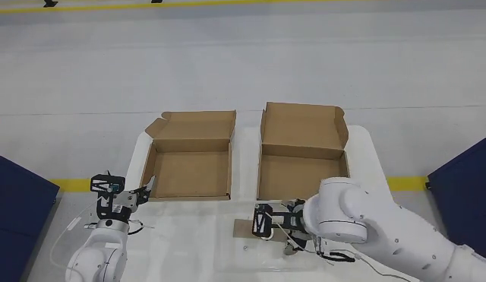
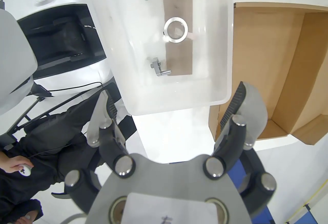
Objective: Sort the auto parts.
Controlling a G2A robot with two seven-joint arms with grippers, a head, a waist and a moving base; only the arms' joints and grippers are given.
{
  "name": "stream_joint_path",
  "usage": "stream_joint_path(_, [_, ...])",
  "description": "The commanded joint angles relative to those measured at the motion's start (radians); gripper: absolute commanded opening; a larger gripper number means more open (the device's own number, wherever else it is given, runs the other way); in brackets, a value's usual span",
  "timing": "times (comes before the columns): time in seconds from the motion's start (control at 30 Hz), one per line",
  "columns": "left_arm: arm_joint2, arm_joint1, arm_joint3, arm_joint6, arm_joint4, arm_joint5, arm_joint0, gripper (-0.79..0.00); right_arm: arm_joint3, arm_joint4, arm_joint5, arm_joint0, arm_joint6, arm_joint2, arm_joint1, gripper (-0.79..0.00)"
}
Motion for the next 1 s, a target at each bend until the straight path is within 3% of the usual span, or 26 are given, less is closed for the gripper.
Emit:
stream_joint_path(0.0, [0.000, 0.000, 0.000, 0.000, 0.000, 0.000, 0.000, 0.000, 0.008, -0.013, 0.006, 0.014, 0.006, -0.031, -0.001, 0.000])
stream_joint_path(0.23, [0.000, 0.000, 0.000, 0.000, 0.000, 0.000, 0.000, 0.000, 0.046, -0.046, 0.002, 0.104, 0.002, -0.180, -0.014, 0.000])
stream_joint_path(0.5, [0.000, 0.000, 0.000, 0.000, 0.000, 0.000, 0.000, 0.000, 0.052, -0.062, 0.001, 0.100, 0.000, -0.185, -0.013, 0.000])
stream_joint_path(0.6, [0.000, 0.000, 0.000, 0.000, 0.000, 0.000, 0.000, 0.000, 0.065, -0.116, 0.000, 0.091, 0.000, -0.238, -0.018, 0.000])
stream_joint_path(0.97, [0.000, 0.000, 0.000, 0.000, 0.000, 0.000, 0.000, 0.000, 0.124, -0.094, -0.025, 0.152, -0.025, -0.329, -0.044, 0.000])
